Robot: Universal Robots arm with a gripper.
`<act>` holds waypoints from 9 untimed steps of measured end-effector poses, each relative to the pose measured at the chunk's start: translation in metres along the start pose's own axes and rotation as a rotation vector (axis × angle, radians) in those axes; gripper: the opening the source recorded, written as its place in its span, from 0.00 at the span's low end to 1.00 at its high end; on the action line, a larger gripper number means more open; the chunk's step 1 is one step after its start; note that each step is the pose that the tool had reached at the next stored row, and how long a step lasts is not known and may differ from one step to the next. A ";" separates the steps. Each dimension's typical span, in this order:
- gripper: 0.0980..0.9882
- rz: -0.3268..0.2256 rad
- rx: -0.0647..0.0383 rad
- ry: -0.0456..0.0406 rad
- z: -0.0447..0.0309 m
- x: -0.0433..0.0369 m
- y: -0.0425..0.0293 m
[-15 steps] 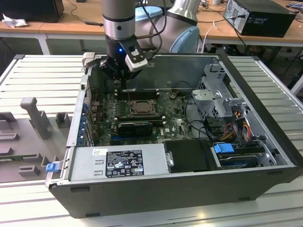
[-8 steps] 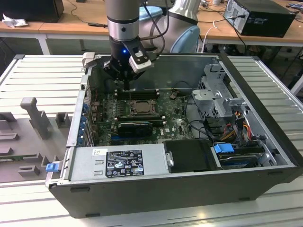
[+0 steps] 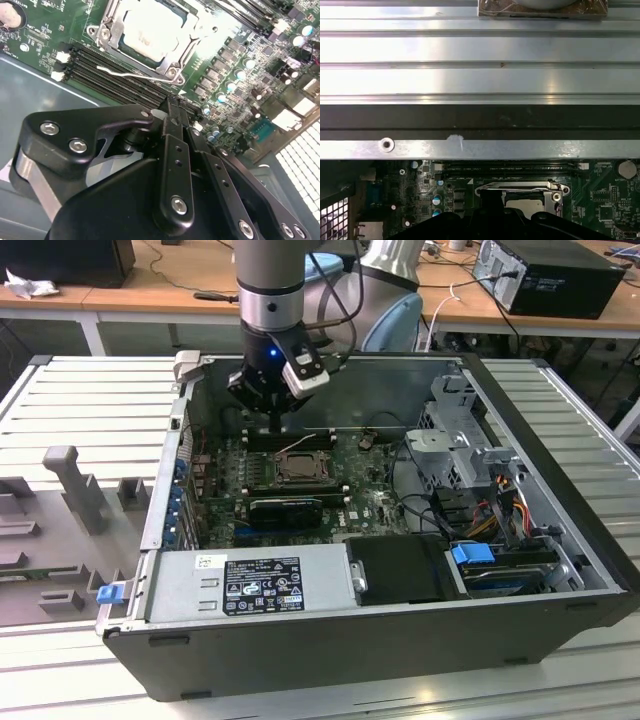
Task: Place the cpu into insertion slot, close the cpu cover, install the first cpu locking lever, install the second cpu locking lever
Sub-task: 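Install the first cpu locking lever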
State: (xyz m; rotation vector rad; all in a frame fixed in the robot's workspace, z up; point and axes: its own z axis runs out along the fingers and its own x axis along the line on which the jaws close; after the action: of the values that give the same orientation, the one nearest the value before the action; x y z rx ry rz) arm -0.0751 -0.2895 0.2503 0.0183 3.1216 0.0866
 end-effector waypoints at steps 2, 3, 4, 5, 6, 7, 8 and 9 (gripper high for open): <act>0.01 0.000 0.000 0.0001 0.0006 -0.0008 0.0000; 0.01 0.000 0.000 0.0001 0.0007 -0.0008 -0.0001; 0.01 0.000 0.000 0.0001 0.0007 -0.0008 -0.0001; 0.01 0.000 -0.001 0.0001 0.0008 -0.0009 -0.0001; 0.01 0.000 -0.004 0.0000 0.0009 -0.0009 -0.0001; 0.01 0.000 -0.022 0.0002 0.0010 -0.0009 -0.0001; 0.01 0.001 -0.046 0.0005 0.0010 -0.0009 -0.0002; 0.01 0.001 -0.071 0.0009 0.0012 -0.0009 -0.0008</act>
State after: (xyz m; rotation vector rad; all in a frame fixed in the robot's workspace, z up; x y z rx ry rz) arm -0.0742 -0.2903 0.2491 0.0196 3.1171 0.1971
